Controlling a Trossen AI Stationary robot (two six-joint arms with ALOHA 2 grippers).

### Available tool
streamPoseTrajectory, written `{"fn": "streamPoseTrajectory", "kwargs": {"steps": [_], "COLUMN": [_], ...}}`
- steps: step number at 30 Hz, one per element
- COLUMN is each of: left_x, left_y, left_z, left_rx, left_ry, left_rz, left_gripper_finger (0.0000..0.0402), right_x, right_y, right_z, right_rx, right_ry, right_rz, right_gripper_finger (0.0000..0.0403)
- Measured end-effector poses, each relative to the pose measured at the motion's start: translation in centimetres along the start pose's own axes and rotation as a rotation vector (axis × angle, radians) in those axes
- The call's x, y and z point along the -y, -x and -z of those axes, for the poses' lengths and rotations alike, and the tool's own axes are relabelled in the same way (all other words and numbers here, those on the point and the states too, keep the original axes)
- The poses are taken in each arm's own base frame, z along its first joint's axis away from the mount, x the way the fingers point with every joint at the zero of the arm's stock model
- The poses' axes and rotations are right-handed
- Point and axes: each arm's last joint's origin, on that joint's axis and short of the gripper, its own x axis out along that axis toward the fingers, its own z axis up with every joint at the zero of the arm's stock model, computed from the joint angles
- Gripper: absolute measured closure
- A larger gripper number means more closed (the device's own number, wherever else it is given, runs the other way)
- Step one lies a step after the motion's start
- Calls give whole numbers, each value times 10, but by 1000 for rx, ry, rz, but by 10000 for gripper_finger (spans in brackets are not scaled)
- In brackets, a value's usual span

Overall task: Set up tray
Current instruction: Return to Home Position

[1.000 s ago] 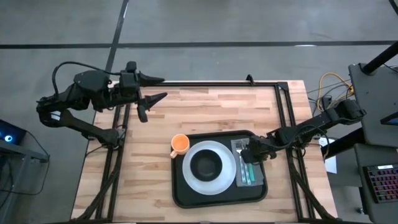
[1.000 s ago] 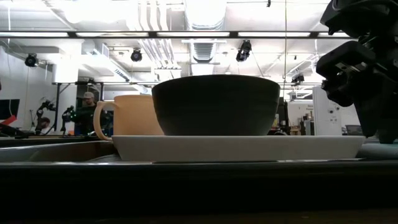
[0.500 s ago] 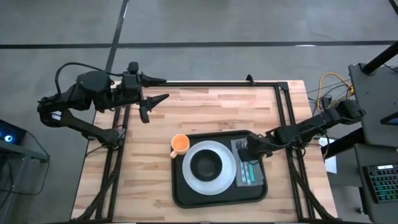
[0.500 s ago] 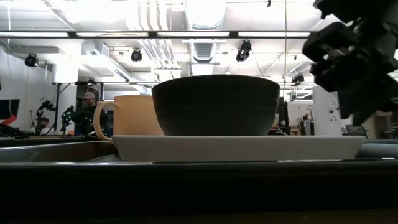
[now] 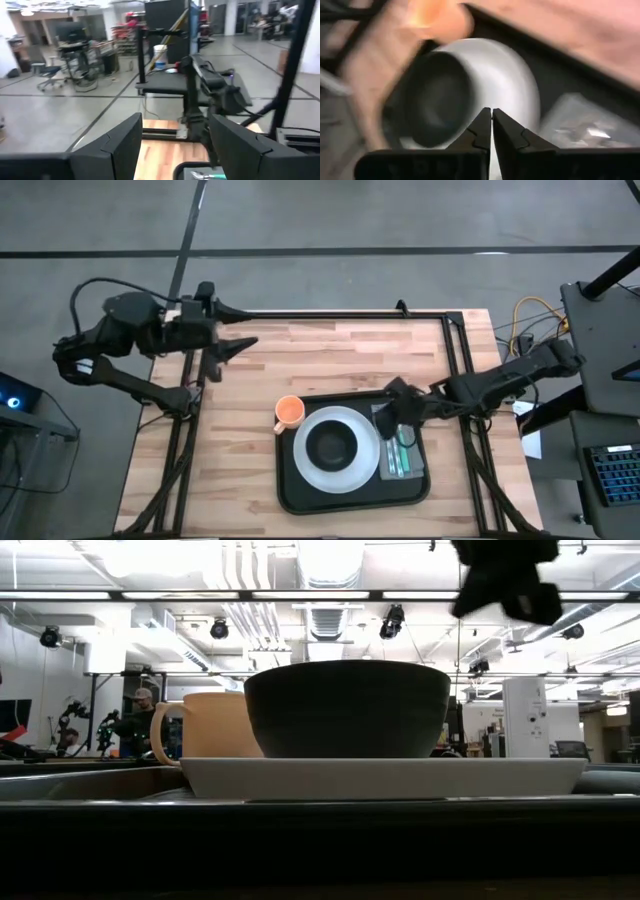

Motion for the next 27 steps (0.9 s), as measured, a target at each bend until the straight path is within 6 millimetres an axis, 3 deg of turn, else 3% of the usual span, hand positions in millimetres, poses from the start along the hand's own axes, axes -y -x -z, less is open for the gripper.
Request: {"fn": "streamPoseTrajectory", "kwargs": {"steps": [4,8,14,16,19,24,27], "left_x": [-1,-2,-7,-8,-9,-10,-9], "left_y": [10,20,35,39,48,56,57], "left_z": [9,23,49,59,77,106,119], "left_rx": [-3,13,119,148,147,130,173], "left_ry": [-31,-43,11,101,217,235,355], "left_rz": [50,87,49,30,32,33,50], "left_gripper_finger": [189,189,189,189,189,189,189], "right_x": [12,30,51,58,71,82,78], "right_y": [23,51,83,91,104,120,121], "right_z": [3,5,15,16,14,12,13], "right_rx": [46,167,406,489,519,492,494], "right_ry": [84,81,111,113,91,31,253], "right_rz": [147,111,-144,-202,-256,-409,-488], "right_gripper_finger": [394,394,394,394,394,394,394]}}
